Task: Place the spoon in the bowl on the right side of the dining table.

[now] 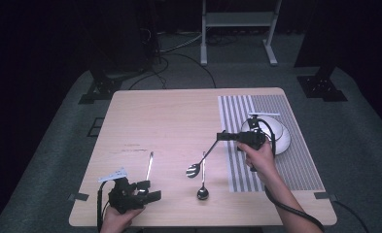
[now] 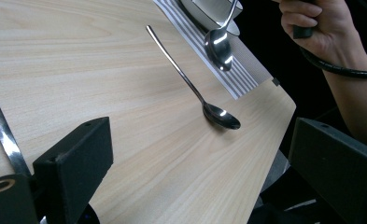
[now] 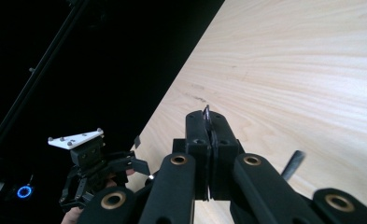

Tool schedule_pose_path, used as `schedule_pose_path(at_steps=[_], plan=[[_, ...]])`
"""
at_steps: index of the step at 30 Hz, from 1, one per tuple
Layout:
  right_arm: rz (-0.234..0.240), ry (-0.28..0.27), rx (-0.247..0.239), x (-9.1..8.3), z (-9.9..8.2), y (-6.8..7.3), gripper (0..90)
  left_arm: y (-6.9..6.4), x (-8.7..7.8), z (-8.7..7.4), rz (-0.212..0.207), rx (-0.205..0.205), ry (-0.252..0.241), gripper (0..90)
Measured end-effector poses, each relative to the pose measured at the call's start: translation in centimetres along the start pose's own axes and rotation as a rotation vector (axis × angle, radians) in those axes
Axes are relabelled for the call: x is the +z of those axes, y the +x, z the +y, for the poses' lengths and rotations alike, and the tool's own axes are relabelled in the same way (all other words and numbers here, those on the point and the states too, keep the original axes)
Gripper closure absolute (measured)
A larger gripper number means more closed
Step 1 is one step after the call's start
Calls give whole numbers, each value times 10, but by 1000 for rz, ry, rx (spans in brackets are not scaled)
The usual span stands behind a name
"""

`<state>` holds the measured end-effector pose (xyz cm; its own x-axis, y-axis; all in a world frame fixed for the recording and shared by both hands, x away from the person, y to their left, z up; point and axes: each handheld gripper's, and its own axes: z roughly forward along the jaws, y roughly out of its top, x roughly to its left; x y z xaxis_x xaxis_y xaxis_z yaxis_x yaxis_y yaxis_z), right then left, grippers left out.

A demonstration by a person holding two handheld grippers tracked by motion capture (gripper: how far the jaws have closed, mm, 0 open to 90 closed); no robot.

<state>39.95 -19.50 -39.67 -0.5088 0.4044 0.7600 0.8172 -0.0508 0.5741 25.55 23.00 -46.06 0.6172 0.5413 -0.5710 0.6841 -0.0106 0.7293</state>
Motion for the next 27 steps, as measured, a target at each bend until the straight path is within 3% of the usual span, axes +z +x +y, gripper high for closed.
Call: schedule_pose_path(at_steps=[27], plan=[[-142,-158,59,-85,26,-21,886,1,-2,0,6,0,-11,50]])
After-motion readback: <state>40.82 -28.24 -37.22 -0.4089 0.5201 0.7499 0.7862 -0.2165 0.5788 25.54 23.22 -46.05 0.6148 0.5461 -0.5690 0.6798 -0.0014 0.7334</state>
